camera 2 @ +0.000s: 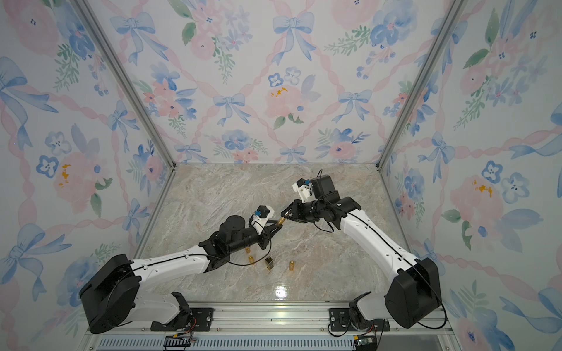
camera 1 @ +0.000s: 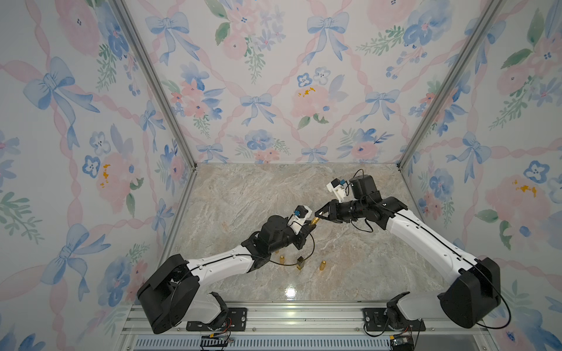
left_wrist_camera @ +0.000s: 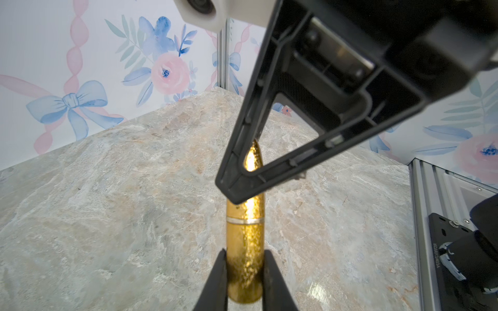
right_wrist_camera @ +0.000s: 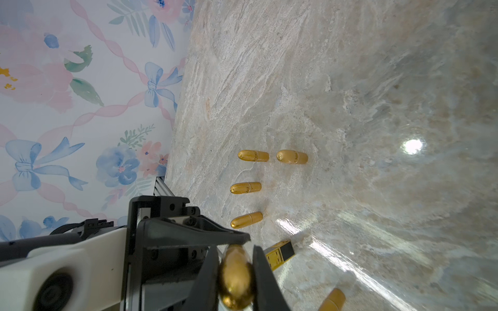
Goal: Open the lipstick cap
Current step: Open the cover of the lipstick, then place the cover at the center of the board.
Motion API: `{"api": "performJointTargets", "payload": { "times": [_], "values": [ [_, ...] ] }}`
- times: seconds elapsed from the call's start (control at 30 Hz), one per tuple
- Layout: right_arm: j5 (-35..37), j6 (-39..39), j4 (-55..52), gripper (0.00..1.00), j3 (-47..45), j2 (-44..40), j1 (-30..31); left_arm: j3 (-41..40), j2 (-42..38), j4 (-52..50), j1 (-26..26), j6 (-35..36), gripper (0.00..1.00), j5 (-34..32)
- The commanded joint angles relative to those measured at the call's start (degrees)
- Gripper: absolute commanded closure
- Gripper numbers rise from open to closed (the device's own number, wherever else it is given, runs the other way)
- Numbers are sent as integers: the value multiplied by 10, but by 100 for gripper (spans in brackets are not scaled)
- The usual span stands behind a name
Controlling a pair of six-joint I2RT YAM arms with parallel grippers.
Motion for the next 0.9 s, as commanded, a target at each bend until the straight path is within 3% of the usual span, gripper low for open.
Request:
{"api": "performJointTargets", "payload": {
  "times": [0.0,0.4,0.87],
  "values": [
    [0,20,42,83,0,-16,-22,-20,-11,-27,12,-12,100,-10],
    [-7,72,115,84,-16,-10,-48,-22,-21,-43,38,-8,100,21],
    [1,45,103,84,-13,-2,-67,-18,-31,-61,57,-9,100,33]
  ]
}}
